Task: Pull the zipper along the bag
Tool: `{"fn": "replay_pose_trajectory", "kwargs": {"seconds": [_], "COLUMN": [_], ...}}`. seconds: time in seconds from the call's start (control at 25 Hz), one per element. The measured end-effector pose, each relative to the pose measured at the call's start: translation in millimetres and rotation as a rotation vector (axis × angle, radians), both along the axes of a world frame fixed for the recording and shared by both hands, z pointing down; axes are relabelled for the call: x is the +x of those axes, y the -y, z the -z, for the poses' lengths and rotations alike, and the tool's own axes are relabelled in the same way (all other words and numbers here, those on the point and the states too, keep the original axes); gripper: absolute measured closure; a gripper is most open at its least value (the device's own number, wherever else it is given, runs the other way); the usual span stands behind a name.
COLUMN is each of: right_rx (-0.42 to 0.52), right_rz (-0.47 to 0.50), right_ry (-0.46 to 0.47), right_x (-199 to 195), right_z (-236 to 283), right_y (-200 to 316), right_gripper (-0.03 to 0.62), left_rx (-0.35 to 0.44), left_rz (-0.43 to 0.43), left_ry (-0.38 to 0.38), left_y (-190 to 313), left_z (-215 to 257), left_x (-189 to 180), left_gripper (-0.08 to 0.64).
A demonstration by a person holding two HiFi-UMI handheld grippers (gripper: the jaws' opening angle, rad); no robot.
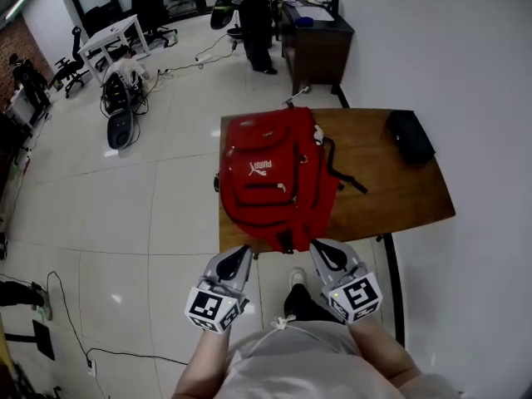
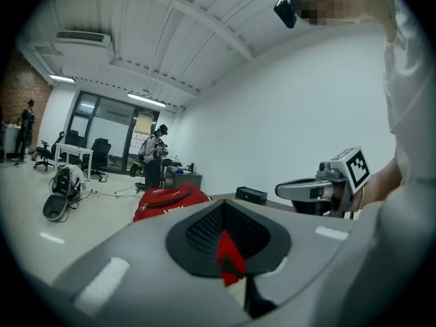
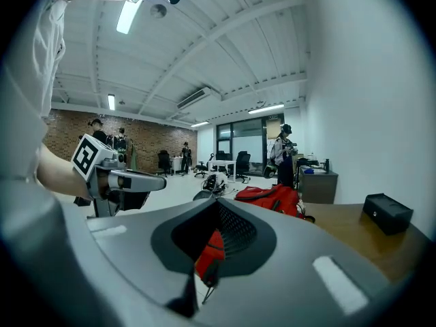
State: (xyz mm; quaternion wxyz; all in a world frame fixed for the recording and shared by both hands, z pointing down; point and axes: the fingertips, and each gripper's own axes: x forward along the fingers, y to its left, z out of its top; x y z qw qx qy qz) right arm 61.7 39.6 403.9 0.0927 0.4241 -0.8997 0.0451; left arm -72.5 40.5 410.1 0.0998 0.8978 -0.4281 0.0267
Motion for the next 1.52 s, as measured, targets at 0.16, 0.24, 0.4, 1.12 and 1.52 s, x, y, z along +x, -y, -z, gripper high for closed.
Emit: {"fn": "replay_pose_trajectory", "kwargs": {"seconds": [0.16,0.24,0.4,1.12,1.52], "right_rx": [-0.014,-0.010,-0.017,-0.257,-0.436], "right_rz": [0.026,0.040,0.057,0.070,0.087], "right_ry": [0.006,0.006,0.000,-0.101,-0.267], "right_x": [23.4,33.1,49.7,15.3,-6.1], "right_z": [1.2,4.6,0.6,-93.0,-187.5], "right_y": [54.5,79.5,119.8,171.0,174.2], "right_gripper": [0.584,0.584,0.584,0.584,0.520], "left_rx": [0.002,0.009,-0.001,-0.198,-0.299], "left_rz": [0.015,0.024,0.050,-0.043,-0.195], "left_ry": [0.009,0.009,0.008,0.067,0.142], "left_y": [53.5,77.4,111.7,161.4,187.3], "left_z": [5.6,10.1,5.0,-76.6,-151.4], "left_x": [24.5,34.3,47.6,49.4,92.6], "left_gripper": [0.554,0.554,0.554,0.554,0.554]}}
